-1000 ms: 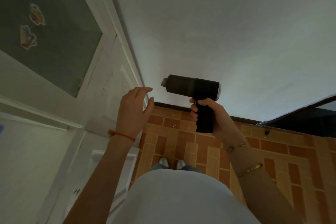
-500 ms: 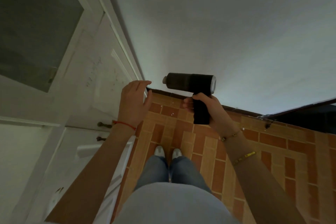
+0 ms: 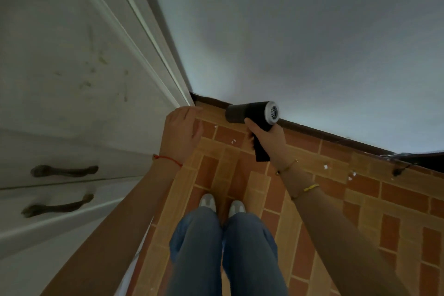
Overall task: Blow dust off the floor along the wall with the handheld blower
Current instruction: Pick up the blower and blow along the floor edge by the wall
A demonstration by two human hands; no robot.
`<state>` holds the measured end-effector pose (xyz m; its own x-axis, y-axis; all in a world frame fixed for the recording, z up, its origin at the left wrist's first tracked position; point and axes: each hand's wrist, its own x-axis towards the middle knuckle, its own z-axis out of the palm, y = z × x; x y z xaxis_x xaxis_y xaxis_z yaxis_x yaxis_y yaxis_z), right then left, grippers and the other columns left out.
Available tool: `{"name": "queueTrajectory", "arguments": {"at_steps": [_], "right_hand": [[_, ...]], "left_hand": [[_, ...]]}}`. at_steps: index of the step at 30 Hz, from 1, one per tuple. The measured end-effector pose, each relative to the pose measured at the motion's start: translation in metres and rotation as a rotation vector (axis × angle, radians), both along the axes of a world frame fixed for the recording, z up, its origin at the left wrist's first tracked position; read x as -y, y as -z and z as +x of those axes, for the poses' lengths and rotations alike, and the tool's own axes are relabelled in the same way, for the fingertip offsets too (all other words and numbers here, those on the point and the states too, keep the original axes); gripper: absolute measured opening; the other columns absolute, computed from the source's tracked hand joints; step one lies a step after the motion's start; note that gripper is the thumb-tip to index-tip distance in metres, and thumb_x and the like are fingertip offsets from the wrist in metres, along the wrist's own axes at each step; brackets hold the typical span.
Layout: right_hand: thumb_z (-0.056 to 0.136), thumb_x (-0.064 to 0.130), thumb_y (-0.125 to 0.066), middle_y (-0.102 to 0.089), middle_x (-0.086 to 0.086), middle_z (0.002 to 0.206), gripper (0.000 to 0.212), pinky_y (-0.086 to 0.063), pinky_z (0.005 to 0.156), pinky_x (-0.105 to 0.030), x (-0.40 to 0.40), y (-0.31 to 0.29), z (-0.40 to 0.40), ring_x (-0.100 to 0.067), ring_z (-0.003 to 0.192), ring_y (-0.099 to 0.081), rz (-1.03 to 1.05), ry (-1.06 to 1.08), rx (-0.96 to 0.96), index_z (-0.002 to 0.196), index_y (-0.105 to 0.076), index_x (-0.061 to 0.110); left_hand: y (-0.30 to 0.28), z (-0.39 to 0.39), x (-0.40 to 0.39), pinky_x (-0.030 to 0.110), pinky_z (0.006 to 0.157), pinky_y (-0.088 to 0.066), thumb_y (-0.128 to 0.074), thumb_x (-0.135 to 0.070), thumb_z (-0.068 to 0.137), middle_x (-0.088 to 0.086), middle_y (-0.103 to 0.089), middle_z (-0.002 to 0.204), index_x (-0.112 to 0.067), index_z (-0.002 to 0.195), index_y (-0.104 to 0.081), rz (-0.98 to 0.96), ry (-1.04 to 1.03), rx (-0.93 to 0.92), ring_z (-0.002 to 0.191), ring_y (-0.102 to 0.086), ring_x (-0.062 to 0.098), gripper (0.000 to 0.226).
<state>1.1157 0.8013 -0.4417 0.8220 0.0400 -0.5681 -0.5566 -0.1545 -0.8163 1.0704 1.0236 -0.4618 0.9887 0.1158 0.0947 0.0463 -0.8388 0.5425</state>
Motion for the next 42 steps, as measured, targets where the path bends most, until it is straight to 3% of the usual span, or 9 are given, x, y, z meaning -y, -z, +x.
{"name": "queueTrajectory", "arguments": {"at_steps": [3, 5, 7, 11, 18, 27, 34, 38, 42], "right_hand": [[0.085, 0.027, -0.074, -0.069, -0.01, 0.068, 0.029, -0.06, 0.062, -0.038, -0.006, 0.092, 0.011, -0.02, 0.054, -0.065, -0.085, -0.071, 0.031, 0.1, -0.065, 0.004], [0.085, 0.03, -0.073, -0.07, -0.012, 0.071, 0.034, -0.061, 0.063, -0.035, -0.01, 0.149, 0.017, -0.021, 0.058, -0.067, -0.129, -0.107, 0.051, 0.104, -0.064, 0.002], [0.086, 0.031, -0.072, -0.071, -0.011, 0.074, 0.035, -0.06, 0.061, -0.029, -0.014, 0.201, 0.022, -0.021, 0.06, -0.068, -0.167, -0.127, 0.072, 0.106, -0.064, 0.003], [0.086, 0.032, -0.072, -0.072, -0.011, 0.077, 0.025, -0.061, 0.062, -0.036, -0.027, 0.295, 0.034, -0.028, 0.063, -0.07, -0.228, -0.171, 0.147, 0.101, -0.061, 0.015], [0.087, 0.032, -0.071, -0.07, -0.012, 0.078, 0.024, -0.058, 0.063, -0.032, -0.044, 0.417, 0.053, -0.026, 0.065, -0.069, -0.289, -0.257, 0.265, 0.103, -0.056, 0.022], [0.084, 0.04, -0.071, -0.071, -0.006, 0.077, 0.033, -0.059, 0.065, -0.042, -0.06, 0.497, 0.079, -0.019, 0.061, -0.067, -0.365, -0.3, 0.34, 0.101, -0.065, 0.011], [0.072, 0.066, -0.063, -0.071, -0.005, 0.097, 0.064, -0.06, 0.073, -0.043, -0.07, 0.513, 0.085, -0.025, 0.086, -0.069, -0.402, -0.336, 0.386, 0.115, -0.064, 0.018], [0.08, 0.052, -0.07, -0.073, -0.004, 0.093, 0.049, -0.06, 0.069, -0.042, -0.078, 0.518, 0.084, -0.023, 0.08, -0.07, -0.443, -0.351, 0.422, 0.111, -0.065, 0.014], [0.08, 0.053, -0.069, -0.071, -0.002, 0.091, 0.048, -0.058, 0.066, -0.04, -0.083, 0.52, 0.083, -0.02, 0.074, -0.068, -0.513, -0.353, 0.477, 0.11, -0.063, 0.015]], "left_hand": [[0.081, 0.006, -0.005, 0.042, 0.096, -0.042, -0.049, -0.018, 0.095, 0.014, -0.068, 0.109, -0.005, 0.118, -0.065, 0.044, 0.005, -0.018, 0.104, -0.062, 0.03, 0.03], [0.138, 0.009, -0.009, 0.04, 0.094, -0.04, -0.054, -0.013, 0.094, 0.013, -0.067, 0.106, -0.006, 0.115, -0.065, 0.075, 0.01, -0.036, 0.1, -0.061, 0.03, 0.025], [0.193, 0.011, -0.013, 0.038, 0.092, -0.04, -0.052, -0.016, 0.093, 0.012, -0.067, 0.105, -0.007, 0.115, -0.065, 0.084, 0.012, -0.043, 0.099, -0.061, 0.028, 0.027], [0.298, 0.017, -0.026, 0.042, 0.09, -0.047, -0.046, -0.021, 0.092, 0.01, -0.067, 0.106, -0.006, 0.115, -0.064, 0.112, 0.039, -0.059, 0.1, -0.062, 0.028, 0.033], [0.442, 0.026, -0.043, 0.038, 0.086, -0.045, -0.051, -0.019, 0.092, 0.011, -0.063, 0.103, -0.005, 0.11, -0.063, 0.242, 0.044, -0.081, 0.096, -0.059, 0.028, 0.026], [0.538, 0.02, -0.044, 0.049, 0.11, -0.034, -0.048, -0.026, 0.097, 0.016, -0.049, 0.14, -0.005, 0.136, -0.047, 0.359, 0.039, -0.134, 0.131, -0.043, 0.033, 0.045], [0.573, 0.009, -0.04, 0.052, 0.115, -0.03, -0.039, -0.031, 0.1, 0.016, -0.047, 0.142, -0.007, 0.139, -0.046, 0.273, 0.026, -0.166, 0.135, -0.039, 0.034, 0.046], [0.589, 0.002, -0.04, 0.052, 0.119, -0.023, -0.041, -0.029, 0.101, 0.014, -0.044, 0.145, -0.007, 0.143, -0.042, 0.25, 0.031, -0.1, 0.138, -0.036, 0.031, 0.047], [0.598, -0.001, -0.039, 0.052, 0.12, -0.02, -0.044, -0.025, 0.1, 0.013, -0.046, 0.146, -0.007, 0.142, -0.045, 0.212, 0.008, 0.005, 0.139, -0.037, 0.029, 0.046]]}}
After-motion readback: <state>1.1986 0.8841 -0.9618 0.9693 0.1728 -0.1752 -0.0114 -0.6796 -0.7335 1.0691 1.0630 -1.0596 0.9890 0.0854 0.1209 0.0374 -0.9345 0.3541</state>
